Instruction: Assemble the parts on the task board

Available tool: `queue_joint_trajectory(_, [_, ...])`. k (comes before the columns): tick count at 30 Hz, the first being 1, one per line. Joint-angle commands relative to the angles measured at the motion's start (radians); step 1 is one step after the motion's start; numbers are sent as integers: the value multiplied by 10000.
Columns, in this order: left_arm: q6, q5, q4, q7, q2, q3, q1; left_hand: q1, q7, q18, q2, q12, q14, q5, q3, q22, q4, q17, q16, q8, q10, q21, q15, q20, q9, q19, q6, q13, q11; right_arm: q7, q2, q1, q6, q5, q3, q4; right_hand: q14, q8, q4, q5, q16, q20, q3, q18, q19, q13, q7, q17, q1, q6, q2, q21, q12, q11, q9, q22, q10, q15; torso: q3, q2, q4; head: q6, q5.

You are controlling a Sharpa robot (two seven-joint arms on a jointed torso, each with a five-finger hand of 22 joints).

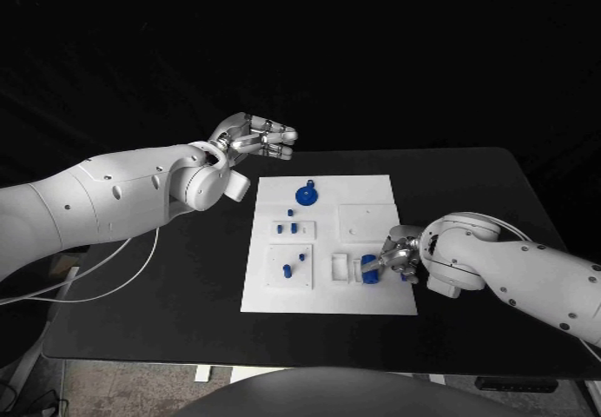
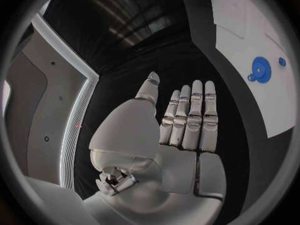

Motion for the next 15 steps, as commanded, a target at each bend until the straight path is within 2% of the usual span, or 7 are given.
queue_joint_trajectory(1, [64, 64, 7, -29, 29, 7, 6, -28, -9, 7, 5, 7, 3, -34, 68, -46, -9, -10, -31, 47, -45, 38, 12, 25, 9, 43, -86, 10, 58, -247, 47, -170, 540, 324, -174, -69, 70, -34, -60, 58, 60, 49, 17, 135, 244, 8, 24, 13, 22, -14, 29, 10, 39, 15, -3749, 8, 32, 1, -3, -2, 2, -11, 26])
queue_joint_trajectory(6, [79, 57, 4, -58, 42, 8, 6, -28, -9, 7, 5, 7, 3, -34, 68, -46, -9, -10, -31, 47, -45, 38, 12, 25, 9, 43, -86, 10, 58, -267, 115, -176, 579, 376, -218, -102, 69, -28, -59, 82, 60, 53, -22, 136, 239, -5, 20, 31, -36, 1, 64, -13, 20, 15, -3747, 38, 10, 4, 10, 0, -4, -26, 57])
queue_joint_trajectory(11, [92, 43, -2, -86, 63, 8, 6, -28, -9, 7, 5, 7, 3, -34, 68, -46, -9, -10, -31, 47, -45, 38, 12, 25, 9, 43, -86, 10, 58, -251, 203, -178, 516, 391, -232, -115, 72, -30, -73, 87, 65, 52, -22, 136, 240, -3, 19, 38, -26, 4, 67, -21, 23, 14, -3746, 39, 11, 3, 1, 3, -1, -30, 40])
queue_joint_trajectory(15, [107, 38, -3, -105, 76, 8, 7, -40, -2, 13, -5, 6, -9, -31, 71, -66, -7, -9, -31, 44, -58, 43, 17, 29, 9, 47, -100, 10, 63, -246, 277, -179, 437, 386, -236, -150, 69, -35, -120, 108, 56, 50, -37, 134, 244, -7, 16, 42, -14, 14, 61, -33, 21, 11, -3742, 64, 7, 1, 10, 7, -9, -50, 50])
